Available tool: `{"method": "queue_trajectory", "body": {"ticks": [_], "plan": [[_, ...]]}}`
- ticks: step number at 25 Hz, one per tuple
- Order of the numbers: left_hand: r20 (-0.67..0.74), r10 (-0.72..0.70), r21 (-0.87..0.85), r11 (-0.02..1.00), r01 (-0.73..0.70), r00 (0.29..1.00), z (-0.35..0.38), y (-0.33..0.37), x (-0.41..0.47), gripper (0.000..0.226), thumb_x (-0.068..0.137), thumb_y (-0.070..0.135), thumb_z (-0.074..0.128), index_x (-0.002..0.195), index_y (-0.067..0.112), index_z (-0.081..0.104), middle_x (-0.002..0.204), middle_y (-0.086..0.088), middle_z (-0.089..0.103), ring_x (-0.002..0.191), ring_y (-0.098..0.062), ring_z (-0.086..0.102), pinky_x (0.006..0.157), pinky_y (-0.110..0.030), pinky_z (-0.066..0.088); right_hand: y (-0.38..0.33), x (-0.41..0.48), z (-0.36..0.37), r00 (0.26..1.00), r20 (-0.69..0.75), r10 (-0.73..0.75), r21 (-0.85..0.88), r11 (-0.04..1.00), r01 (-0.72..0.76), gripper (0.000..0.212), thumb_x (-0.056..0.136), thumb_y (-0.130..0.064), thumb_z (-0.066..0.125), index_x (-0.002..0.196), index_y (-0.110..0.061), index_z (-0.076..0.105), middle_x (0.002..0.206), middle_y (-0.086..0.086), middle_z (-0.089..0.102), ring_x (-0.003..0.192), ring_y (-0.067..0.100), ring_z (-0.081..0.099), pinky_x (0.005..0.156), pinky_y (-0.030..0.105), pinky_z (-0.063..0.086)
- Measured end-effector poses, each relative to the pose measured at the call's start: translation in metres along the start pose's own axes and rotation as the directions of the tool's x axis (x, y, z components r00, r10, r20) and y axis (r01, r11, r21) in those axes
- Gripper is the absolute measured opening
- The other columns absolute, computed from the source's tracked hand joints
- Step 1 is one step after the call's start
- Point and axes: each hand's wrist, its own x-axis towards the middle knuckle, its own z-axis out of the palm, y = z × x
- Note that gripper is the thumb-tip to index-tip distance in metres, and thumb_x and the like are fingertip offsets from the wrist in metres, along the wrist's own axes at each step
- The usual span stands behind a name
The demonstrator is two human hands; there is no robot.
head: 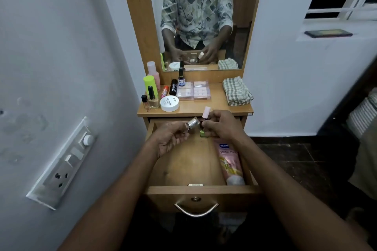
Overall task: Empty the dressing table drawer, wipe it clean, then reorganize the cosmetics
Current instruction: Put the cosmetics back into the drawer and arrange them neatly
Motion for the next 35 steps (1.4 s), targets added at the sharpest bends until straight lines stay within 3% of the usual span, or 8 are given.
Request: {"method": "queue_trajectory", "body": {"ticks": [4, 7, 12, 16, 22, 25, 29, 35], "plan": [[-0.084, 0.139, 0.212, 0.970, -0.119, 0.987, -0.004, -0.013, 0.009, 0.027, 0.083, -0.005, 0.068, 0.109, 0.001, 0.070, 0.097, -0.012, 0.071, 0.065, -0.010, 0.057, 0.059, -0.020, 0.051, 0.011, -0.006, 0.007, 1.000, -0.027, 0.004, -0.038, 0.999, -0.005, 0.012, 0.084, -0.001, 0.072, 0.096, -0.001, 0.070, 0.083, 0.012, 0.065, 0.067, 0.013, 0.063, 0.050, 0.014, 0.047], [-0.188, 0.189, 0.410, 0.907, -0.098, 0.964, 0.000, -0.022, 0.013, 0.023, 0.078, 0.002, 0.077, 0.100, 0.004, 0.071, 0.090, -0.009, 0.071, 0.068, -0.014, 0.062, 0.062, -0.024, 0.052, 0.028, -0.007, 0.012, 0.994, -0.109, -0.020, -0.301, 0.953, -0.014, 0.014, 0.079, -0.009, 0.076, 0.093, -0.008, 0.072, 0.080, 0.002, 0.069, 0.069, 0.010, 0.063, 0.054, 0.020, 0.047], [-0.159, 0.388, 0.912, 0.409, -0.015, 0.908, 0.014, -0.032, 0.034, 0.016, 0.073, 0.010, 0.078, 0.087, 0.005, 0.071, 0.086, -0.005, 0.070, 0.080, -0.019, 0.066, 0.062, -0.027, 0.051, 0.048, 0.007, 0.027, 0.984, -0.176, -0.042, -0.621, 0.780, -0.078, 0.022, 0.077, -0.020, 0.079, 0.096, -0.012, 0.073, 0.090, 0.004, 0.071, 0.083, 0.019, 0.067, 0.064, 0.027, 0.049], [-0.231, 0.487, 0.889, 0.458, -0.021, 0.843, 0.028, -0.042, 0.043, 0.027, 0.081, 0.011, 0.073, 0.100, 0.005, 0.056, 0.086, -0.001, 0.056, 0.078, -0.020, 0.057, 0.063, -0.031, 0.048, 0.053, 0.017, 0.062, 0.979, -0.196, -0.052, -0.646, 0.758, -0.089, 0.014, 0.086, -0.013, 0.071, 0.095, -0.003, 0.068, 0.095, 0.013, 0.070, 0.087, 0.027, 0.066, 0.065, 0.029, 0.046], [-0.308, 0.454, 0.807, 0.590, -0.022, 0.836, 0.006, -0.055, 0.053, 0.014, 0.082, 0.020, 0.072, 0.085, 0.007, 0.069, 0.082, -0.004, 0.069, 0.079, -0.021, 0.064, 0.057, -0.025, 0.038, 0.057, 0.024, 0.070, 0.935, -0.348, 0.074, -0.427, 0.875, -0.228, 0.012, 0.080, -0.012, 0.077, 0.083, -0.005, 0.067, 0.079, 0.010, 0.063, 0.072, 0.024, 0.061, 0.050, 0.021, 0.035], [-0.325, 0.420, 0.786, 0.618, -0.005, 0.847, 0.002, -0.054, 0.055, 0.018, 0.084, 0.024, 0.072, 0.076, 0.008, 0.071, 0.075, -0.004, 0.069, 0.073, -0.021, 0.064, 0.057, -0.024, 0.038, 0.062, 0.024, 0.065, 0.876, -0.337, 0.345, -0.086, 0.916, -0.393, 0.020, 0.081, -0.004, 0.077, 0.097, 0.001, 0.066, 0.093, 0.013, 0.067, 0.076, 0.027, 0.069, 0.050, 0.030, 0.055], [-0.343, 0.382, 0.757, 0.654, 0.011, 0.858, 0.002, -0.058, 0.059, 0.016, 0.081, 0.020, 0.072, 0.069, 0.010, 0.070, 0.065, -0.003, 0.066, 0.064, -0.020, 0.061, 0.057, -0.028, 0.045, 0.065, 0.022, 0.064, 0.858, -0.202, 0.472, 0.107, 0.882, -0.459, 0.014, 0.086, 0.006, 0.068, 0.100, 0.006, 0.066, 0.097, 0.018, 0.068, 0.081, 0.031, 0.071, 0.070, 0.042, 0.063], [-0.354, 0.369, 0.718, 0.696, -0.003, 0.860, 0.008, -0.057, 0.068, 0.020, 0.079, 0.020, 0.075, 0.067, 0.005, 0.069, 0.066, -0.010, 0.069, 0.066, -0.027, 0.068, 0.062, -0.038, 0.056, 0.045, 0.024, 0.072, 0.775, -0.209, 0.596, 0.620, 0.694, -0.366, 0.020, 0.086, 0.017, 0.061, 0.104, 0.010, 0.057, 0.104, 0.023, 0.063, 0.086, 0.036, 0.066, 0.061, 0.034, 0.060]]}}
